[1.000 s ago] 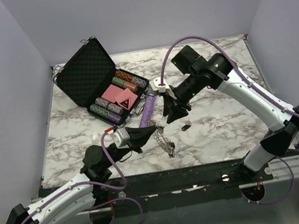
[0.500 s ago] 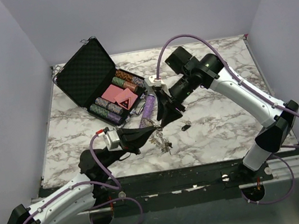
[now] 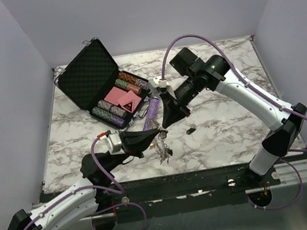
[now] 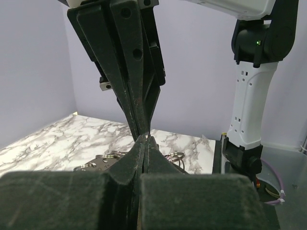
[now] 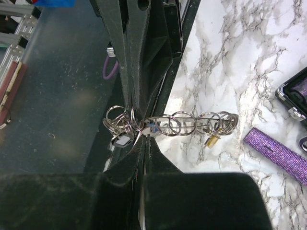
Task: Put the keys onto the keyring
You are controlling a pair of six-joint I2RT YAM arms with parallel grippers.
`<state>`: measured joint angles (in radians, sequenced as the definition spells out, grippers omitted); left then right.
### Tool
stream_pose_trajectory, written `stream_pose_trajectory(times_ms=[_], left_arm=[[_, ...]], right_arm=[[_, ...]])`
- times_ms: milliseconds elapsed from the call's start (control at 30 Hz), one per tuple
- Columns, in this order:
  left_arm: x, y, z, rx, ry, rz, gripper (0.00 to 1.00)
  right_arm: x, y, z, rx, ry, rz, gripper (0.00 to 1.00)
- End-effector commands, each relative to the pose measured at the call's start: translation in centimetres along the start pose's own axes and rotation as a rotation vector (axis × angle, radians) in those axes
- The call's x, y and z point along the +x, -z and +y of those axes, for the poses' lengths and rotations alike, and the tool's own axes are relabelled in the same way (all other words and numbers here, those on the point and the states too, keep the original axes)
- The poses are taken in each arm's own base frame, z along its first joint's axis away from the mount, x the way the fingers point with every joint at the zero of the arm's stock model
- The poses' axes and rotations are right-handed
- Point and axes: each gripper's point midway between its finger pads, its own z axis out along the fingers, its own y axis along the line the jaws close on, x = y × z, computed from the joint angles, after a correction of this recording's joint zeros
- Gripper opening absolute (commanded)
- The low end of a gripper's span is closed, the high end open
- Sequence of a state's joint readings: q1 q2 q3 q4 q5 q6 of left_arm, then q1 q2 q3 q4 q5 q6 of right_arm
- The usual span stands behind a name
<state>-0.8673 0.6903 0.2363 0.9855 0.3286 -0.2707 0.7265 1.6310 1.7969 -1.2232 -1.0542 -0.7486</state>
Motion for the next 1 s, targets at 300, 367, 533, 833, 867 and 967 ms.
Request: stream_pose_trajectory(times_ms=[300, 367, 533, 833, 867, 967], left_arm=[[-2.48, -0.14, -0.13, 0.009, -0.016, -0.092, 0.0], [-2.47, -0.08, -0.07, 0.007, -0.014, -0.094, 0.0], [-2.48, 0.01, -0.06, 0.01, -0.014, -0.093, 0.0], [-2.18, -0.06, -0.35, 0.031, -0.005, -0.08, 0.0], [-2.18, -0.06, -0.38, 0.033, -0.005, -0.08, 0.0], [-2.28, -0.12, -0.43, 0.036, -0.006, -0.082, 0.0]], right_arm=[[-0.72, -0.03, 0.95, -0.042, 0.039, -0.028, 0.0], [-0.68, 0.01, 0.91, -0.037, 0.04, -0.025, 0.0], [-0.63, 0.08, 0.99, -0.036, 0.04, -0.025, 0.0], [-1.19, -0.03, 0.86, -0.045, 0.033, -0.043, 0.35], [-1.2, -0.03, 0.84, -0.048, 0.031, -0.046, 0.35], [-1.22, -0.21, 1.01, -0.061, 0.026, -0.052, 0.35]])
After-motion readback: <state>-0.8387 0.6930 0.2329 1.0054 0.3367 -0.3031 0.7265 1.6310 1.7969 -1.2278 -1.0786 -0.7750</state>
